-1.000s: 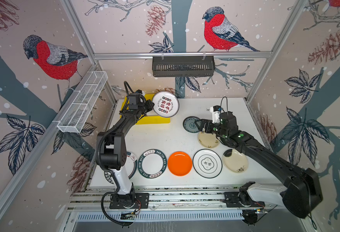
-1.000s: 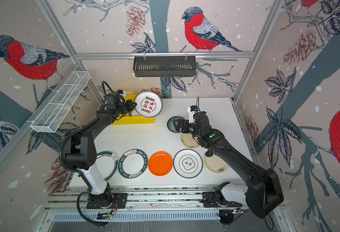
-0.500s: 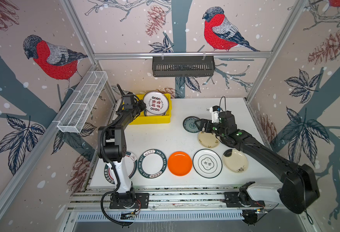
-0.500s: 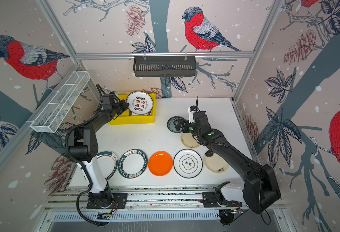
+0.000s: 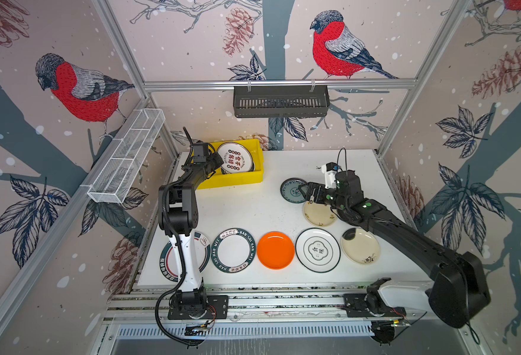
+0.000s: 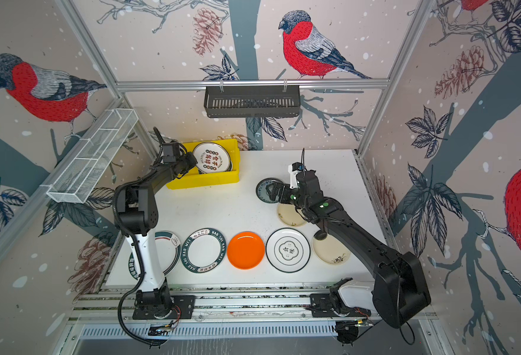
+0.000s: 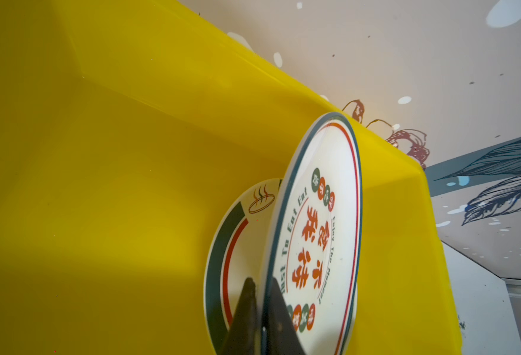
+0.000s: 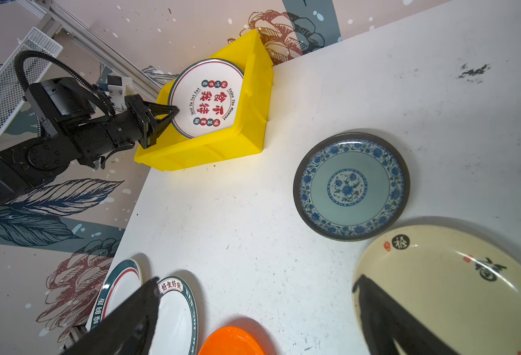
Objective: Place the plates into the plastic bin on the countertop
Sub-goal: 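Lift the red-text plate with the left gripper and carry it over the yellow bin, then lower the red-text plate into the yellow bin and open the left gripper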
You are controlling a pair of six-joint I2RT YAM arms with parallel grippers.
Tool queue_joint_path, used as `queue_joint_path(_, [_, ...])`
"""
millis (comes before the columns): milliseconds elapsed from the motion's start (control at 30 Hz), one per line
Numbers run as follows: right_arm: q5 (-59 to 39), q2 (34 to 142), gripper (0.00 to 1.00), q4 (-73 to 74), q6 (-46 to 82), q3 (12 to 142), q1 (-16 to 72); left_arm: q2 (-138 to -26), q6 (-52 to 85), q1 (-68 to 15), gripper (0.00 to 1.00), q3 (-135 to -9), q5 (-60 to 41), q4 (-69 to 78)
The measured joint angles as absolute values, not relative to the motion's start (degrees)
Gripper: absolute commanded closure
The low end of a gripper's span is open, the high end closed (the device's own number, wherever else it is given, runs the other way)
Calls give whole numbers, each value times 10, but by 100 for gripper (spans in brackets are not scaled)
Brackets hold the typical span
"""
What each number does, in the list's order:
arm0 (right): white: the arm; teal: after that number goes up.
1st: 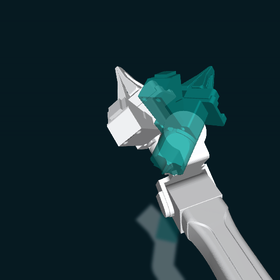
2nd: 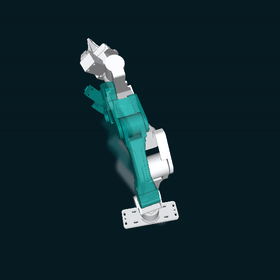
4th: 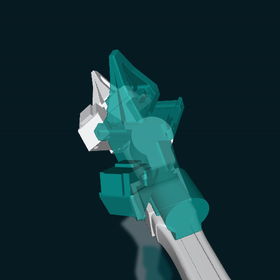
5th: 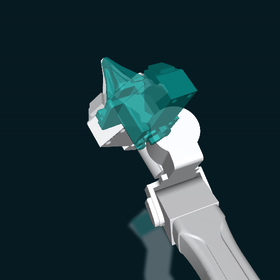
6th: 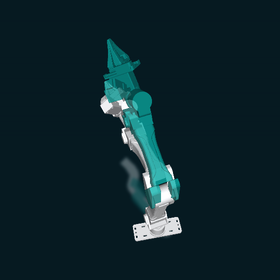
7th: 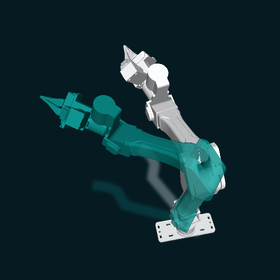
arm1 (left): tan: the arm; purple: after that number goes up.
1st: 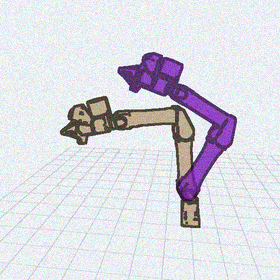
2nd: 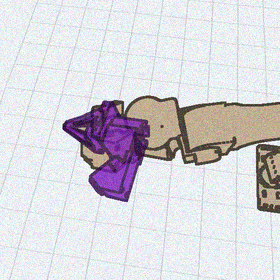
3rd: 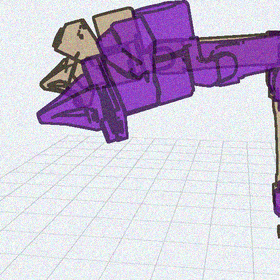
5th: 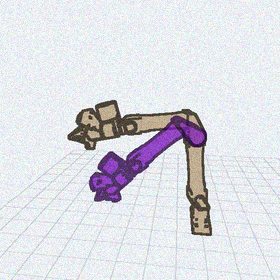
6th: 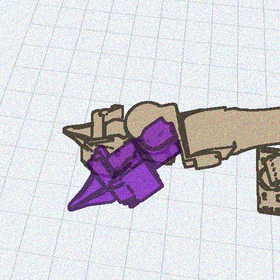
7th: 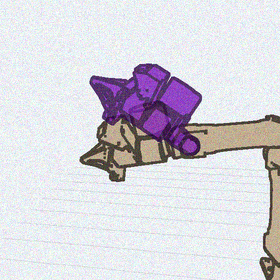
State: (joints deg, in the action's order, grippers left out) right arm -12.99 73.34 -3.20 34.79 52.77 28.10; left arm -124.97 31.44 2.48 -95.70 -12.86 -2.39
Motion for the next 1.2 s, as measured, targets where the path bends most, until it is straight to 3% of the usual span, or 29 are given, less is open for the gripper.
queue_joint_path(233, [-123,720,0,-31,359,517,281,-1271,317,25,98,-976,-133,-37])
queue_joint_path(333, [-120,703,0,-33,362,508,281,-1275,317,25,88,-979,-136,-37])
queue_joint_path(400, [-119,697,0,-31,363,503,281,-1280,313,25,75,-988,-138,-42])
queue_joint_path(467, [-118,692,0,-32,370,497,281,-1286,311,24,71,-996,-138,-49])
queue_joint_path(733, [-103,654,0,-32,376,471,281,-1294,295,21,68,-1015,-153,-64])
queue_joint_path(1033, [-90,625,0,-33,388,454,283,-1314,268,13,25,-1063,-163,-99])
queue_joint_path(1133, [-85,615,0,-34,389,445,283,-1312,258,9,2,-1063,-161,-105])
queue_joint_path(1200, [-83,609,0,-34,390,441,284,-1306,252,7,2,-1060,-149,-110])
